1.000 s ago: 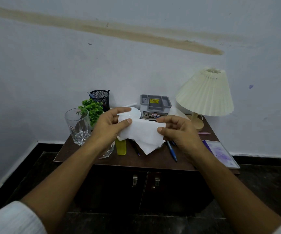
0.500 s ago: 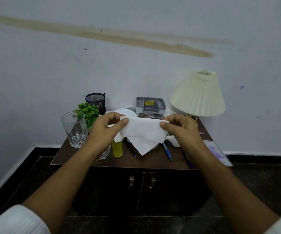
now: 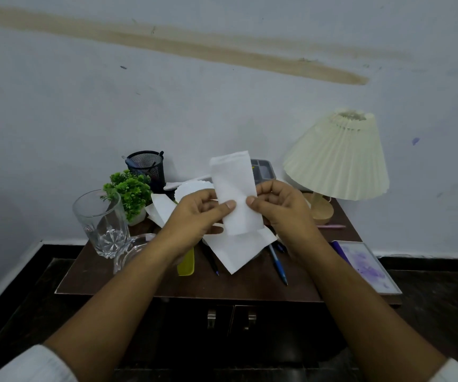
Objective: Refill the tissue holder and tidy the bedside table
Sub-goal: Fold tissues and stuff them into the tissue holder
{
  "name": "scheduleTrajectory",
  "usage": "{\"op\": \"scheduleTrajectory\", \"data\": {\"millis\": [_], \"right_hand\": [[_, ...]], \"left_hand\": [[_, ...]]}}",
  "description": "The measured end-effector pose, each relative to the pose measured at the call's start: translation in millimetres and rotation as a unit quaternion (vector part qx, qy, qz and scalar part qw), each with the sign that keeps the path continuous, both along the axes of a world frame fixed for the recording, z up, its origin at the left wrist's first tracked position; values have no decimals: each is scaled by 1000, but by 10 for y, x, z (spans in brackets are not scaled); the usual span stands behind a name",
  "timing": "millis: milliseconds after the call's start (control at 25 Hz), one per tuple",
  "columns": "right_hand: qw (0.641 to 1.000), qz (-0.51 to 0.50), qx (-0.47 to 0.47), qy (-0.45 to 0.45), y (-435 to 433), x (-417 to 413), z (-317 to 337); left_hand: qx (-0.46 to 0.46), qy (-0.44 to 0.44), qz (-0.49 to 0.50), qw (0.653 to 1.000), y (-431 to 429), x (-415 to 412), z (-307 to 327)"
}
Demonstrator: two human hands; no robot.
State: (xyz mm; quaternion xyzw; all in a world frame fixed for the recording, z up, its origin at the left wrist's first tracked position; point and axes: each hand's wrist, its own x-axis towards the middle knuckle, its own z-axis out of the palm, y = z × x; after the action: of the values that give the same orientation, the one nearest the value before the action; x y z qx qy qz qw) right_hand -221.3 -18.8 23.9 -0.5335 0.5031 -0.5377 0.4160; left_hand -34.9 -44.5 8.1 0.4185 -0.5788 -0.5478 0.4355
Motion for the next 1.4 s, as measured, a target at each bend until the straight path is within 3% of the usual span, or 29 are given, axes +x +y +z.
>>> {"op": "scheduleTrajectory", "data": {"millis": [240,480,640,880,1400], "right_hand": [[994,-90,-50,32,-241,-3,-123],[970,-127,-96,185,-547,-20,-278],[938,-120,-141,292,-766,4,-290],[931,-91,-82,345,-1067,-60,-119],[920,-64,-22,385,-1321,-103,-189]], "left_hand": [[-53,12,69,996,-310,-142,-78],[-137,-17,134,981,-633,-226,-179],[-171,-56,98,979,-889,-308,-127],[-243,-177,65,952,-1286,-424,36],[-248,-344,-24,905,-1633,-476,24]]}}
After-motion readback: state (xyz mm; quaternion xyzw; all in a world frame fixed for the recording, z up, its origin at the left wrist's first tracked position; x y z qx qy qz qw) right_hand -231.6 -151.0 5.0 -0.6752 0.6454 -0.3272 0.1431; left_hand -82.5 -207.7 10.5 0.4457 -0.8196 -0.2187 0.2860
